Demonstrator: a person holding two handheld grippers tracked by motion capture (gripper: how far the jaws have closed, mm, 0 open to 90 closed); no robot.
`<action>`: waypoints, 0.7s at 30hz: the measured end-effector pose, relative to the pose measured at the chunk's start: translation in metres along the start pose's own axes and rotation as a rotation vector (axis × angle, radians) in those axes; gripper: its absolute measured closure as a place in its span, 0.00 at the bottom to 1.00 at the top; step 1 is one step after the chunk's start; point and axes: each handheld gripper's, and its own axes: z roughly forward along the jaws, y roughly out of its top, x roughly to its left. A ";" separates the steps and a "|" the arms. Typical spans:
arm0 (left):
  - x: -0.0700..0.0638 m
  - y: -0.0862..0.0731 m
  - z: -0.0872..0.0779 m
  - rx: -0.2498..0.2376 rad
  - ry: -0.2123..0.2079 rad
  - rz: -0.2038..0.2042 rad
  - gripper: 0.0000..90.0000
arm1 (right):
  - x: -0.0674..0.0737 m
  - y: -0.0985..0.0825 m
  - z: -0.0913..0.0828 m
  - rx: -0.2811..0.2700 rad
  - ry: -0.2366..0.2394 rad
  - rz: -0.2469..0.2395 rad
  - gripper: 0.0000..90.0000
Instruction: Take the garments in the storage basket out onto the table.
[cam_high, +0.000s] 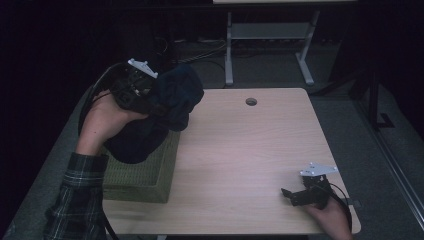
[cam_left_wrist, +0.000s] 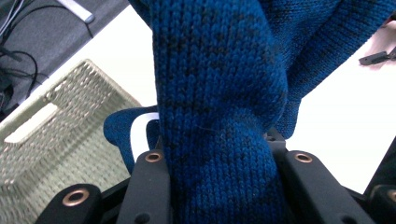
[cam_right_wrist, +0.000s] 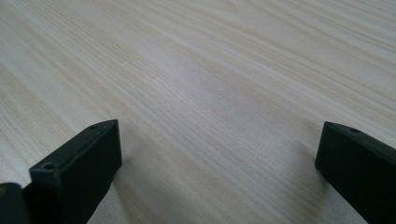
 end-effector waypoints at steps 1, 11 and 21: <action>-0.002 0.005 0.002 -0.001 -0.006 0.008 0.73 | 0.000 0.000 0.000 -0.001 0.001 0.002 0.00; -0.019 0.030 0.014 -0.005 -0.033 0.046 0.74 | 0.000 0.000 0.000 -0.001 0.000 0.002 0.00; -0.038 0.051 0.038 0.010 -0.072 0.091 0.74 | 0.000 0.000 0.000 0.000 0.001 0.003 0.00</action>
